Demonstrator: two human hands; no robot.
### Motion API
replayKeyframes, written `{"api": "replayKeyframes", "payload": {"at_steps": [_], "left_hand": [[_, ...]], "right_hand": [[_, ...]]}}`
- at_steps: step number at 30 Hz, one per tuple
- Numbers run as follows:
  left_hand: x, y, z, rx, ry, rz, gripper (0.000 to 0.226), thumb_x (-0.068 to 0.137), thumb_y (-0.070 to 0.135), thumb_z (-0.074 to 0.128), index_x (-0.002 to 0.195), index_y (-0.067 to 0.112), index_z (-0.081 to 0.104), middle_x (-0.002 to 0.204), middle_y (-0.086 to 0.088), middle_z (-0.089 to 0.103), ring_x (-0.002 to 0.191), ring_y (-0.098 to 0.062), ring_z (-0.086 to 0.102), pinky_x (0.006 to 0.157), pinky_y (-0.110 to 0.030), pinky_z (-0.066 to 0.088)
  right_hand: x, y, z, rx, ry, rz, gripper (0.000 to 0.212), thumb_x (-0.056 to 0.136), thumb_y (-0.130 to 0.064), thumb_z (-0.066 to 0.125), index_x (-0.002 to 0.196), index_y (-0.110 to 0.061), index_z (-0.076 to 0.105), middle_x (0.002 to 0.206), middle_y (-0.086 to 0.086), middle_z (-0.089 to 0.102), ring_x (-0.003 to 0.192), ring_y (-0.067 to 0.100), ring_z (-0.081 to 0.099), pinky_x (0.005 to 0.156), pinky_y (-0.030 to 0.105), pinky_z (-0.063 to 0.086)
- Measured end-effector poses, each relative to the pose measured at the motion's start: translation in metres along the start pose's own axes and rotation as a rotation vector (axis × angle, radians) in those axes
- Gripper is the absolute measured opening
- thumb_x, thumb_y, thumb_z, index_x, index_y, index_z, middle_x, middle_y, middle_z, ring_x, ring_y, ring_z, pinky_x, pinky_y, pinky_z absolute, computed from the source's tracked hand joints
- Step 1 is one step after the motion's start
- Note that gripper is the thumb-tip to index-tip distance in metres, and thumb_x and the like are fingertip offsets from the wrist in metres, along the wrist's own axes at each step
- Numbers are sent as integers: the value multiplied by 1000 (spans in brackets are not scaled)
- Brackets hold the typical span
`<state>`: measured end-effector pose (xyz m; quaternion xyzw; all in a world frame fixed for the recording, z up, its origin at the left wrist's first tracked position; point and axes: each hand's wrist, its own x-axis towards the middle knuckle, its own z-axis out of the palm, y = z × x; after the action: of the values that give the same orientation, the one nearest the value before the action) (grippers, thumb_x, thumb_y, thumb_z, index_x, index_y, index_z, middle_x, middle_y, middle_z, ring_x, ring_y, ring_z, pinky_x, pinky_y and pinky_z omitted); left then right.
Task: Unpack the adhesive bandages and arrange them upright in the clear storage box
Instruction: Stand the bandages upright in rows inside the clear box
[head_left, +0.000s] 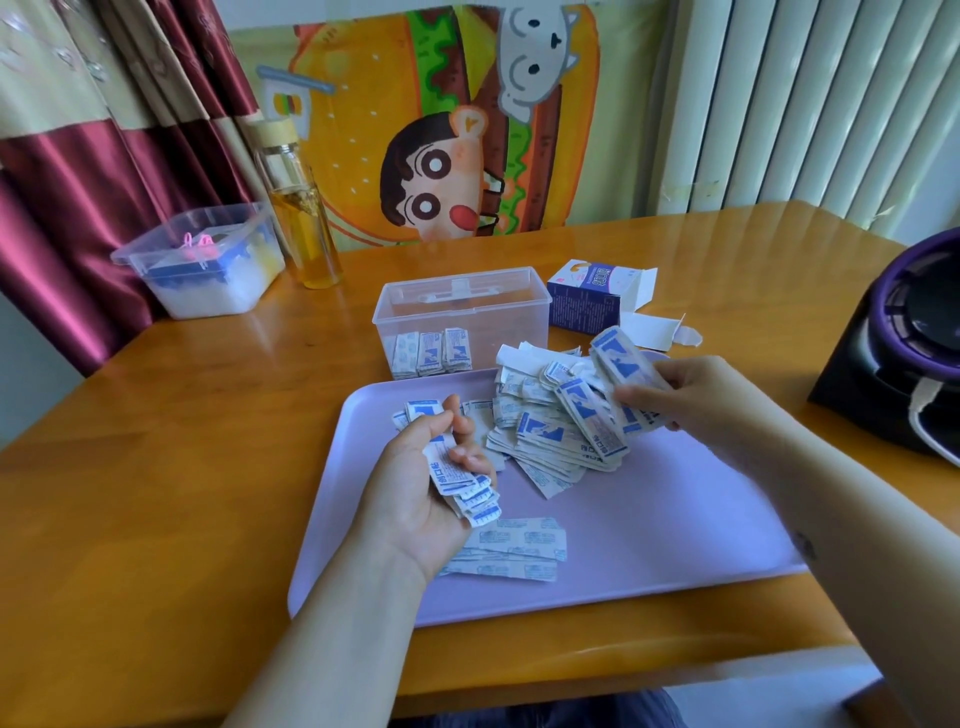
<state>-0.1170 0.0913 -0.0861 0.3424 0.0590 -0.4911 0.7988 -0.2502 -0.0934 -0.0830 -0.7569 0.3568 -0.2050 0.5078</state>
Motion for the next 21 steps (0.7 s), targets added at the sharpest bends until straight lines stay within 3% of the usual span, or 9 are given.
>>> {"api": "replayKeyframes", "payload": {"at_steps": [2, 5, 7, 8, 10, 11, 14, 18, 21], "left_hand": [[0, -3, 3, 84, -28, 1, 23, 79, 15, 61, 102, 17, 58, 68, 4, 52, 43, -4, 34, 43, -13, 34], [-2, -12, 10, 225, -110, -11, 29, 69, 23, 67, 97, 16, 63, 71, 5, 51, 43, -3, 34, 44, -13, 30], [-4, -16, 13, 319, -144, -9, 37, 70, 27, 67, 104, 11, 67, 79, 0, 59, 49, -6, 47, 51, -16, 36], [-3, -18, 12, 364, -153, -3, 43, 71, 28, 67, 109, 8, 68, 88, -6, 66, 62, -12, 58, 61, -20, 42], [-3, -20, 10, 441, -157, 10, 47, 73, 28, 68, 114, 6, 67, 112, -21, 66, 99, -31, 61, 89, -35, 42], [-4, -20, 9, 468, -161, 22, 43, 76, 26, 67, 114, 7, 67, 118, -23, 64, 108, -35, 58, 96, -40, 40], [-5, -18, 6, 472, -186, 60, 28, 86, 19, 58, 111, 9, 67, 109, -18, 69, 103, -32, 65, 92, -41, 49], [-4, -14, 6, 434, -166, 88, 31, 90, 16, 55, 119, 8, 63, 109, -18, 69, 103, -34, 65, 85, -41, 53], [-3, -11, 6, 389, -149, 99, 27, 89, 19, 57, 111, 11, 70, 107, -16, 70, 101, -32, 66, 89, -41, 51]], "right_hand": [[-6, -4, 7, 250, -138, 26, 30, 67, -25, 75, 93, -11, 70, 95, 15, 73, 80, 20, 62, 75, 33, 46], [-19, -11, 28, 527, -381, 88, 45, 68, -18, 65, 109, -1, 60, 105, 19, 69, 93, 25, 66, 89, 36, 51], [-29, -15, 43, 585, -500, 89, 45, 76, -15, 64, 116, 3, 55, 107, 22, 67, 98, 29, 64, 97, 42, 46], [-32, -17, 49, 599, -536, 84, 43, 80, -15, 66, 117, 4, 54, 104, 22, 67, 97, 31, 63, 100, 46, 42], [-35, -17, 55, 621, -557, 81, 42, 80, -17, 66, 114, 4, 55, 99, 20, 66, 95, 31, 59, 101, 52, 35], [-35, -17, 57, 618, -551, 79, 43, 78, -18, 66, 114, 4, 56, 99, 19, 65, 96, 32, 57, 103, 54, 33], [-37, -20, 58, 559, -512, 60, 43, 79, -23, 68, 110, 4, 60, 103, 20, 65, 100, 33, 57, 105, 54, 32], [-38, -22, 54, 546, -458, 62, 35, 72, -24, 62, 99, -3, 67, 99, 12, 72, 94, 22, 66, 94, 37, 49], [-38, -22, 52, 544, -449, 56, 32, 70, -25, 63, 93, -5, 70, 99, 12, 72, 94, 21, 65, 94, 35, 48]]}}
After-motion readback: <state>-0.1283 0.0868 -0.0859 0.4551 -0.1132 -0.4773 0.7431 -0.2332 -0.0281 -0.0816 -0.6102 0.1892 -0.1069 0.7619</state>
